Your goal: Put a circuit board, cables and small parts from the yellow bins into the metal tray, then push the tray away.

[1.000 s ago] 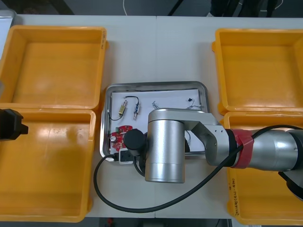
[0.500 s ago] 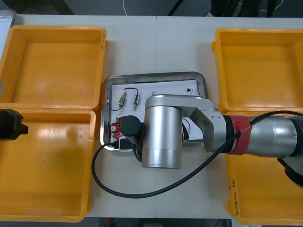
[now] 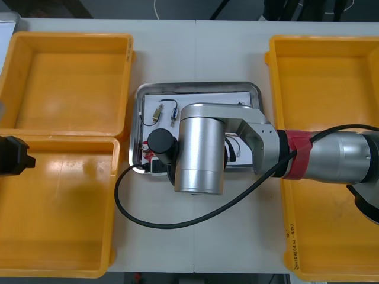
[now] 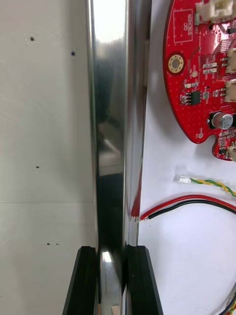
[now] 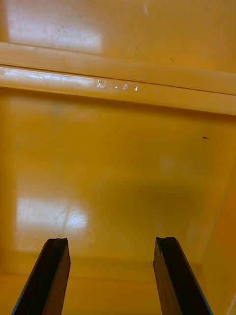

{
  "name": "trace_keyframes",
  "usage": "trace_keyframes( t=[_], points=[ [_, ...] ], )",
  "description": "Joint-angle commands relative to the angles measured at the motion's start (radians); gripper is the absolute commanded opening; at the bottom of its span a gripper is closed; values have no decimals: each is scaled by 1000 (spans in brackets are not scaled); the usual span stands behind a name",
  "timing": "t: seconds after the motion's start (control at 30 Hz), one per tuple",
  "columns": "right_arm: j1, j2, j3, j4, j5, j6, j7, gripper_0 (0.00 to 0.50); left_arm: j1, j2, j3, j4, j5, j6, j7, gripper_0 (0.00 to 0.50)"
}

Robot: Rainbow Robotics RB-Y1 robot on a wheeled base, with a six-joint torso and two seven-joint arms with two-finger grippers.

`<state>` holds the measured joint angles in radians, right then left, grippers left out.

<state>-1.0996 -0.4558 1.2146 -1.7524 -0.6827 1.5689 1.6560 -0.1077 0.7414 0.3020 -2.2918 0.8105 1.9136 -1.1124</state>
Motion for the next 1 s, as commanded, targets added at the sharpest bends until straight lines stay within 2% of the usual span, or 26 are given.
trace_keyframes(
  t=[0.03, 0.17, 1.0],
  points=[
    [-82, -12, -13, 24, -46, -15, 24, 0, 19, 42, 17, -34, 7, 6, -35, 500],
    [-111, -12, -13, 50, -70, -27, 27, 0, 19, 42, 17, -34, 7, 6, -35, 500],
    [-224, -1, -13, 175, -37, -79, 53, 0, 19, 42, 17, -34, 7, 6, -35, 500]
  ],
)
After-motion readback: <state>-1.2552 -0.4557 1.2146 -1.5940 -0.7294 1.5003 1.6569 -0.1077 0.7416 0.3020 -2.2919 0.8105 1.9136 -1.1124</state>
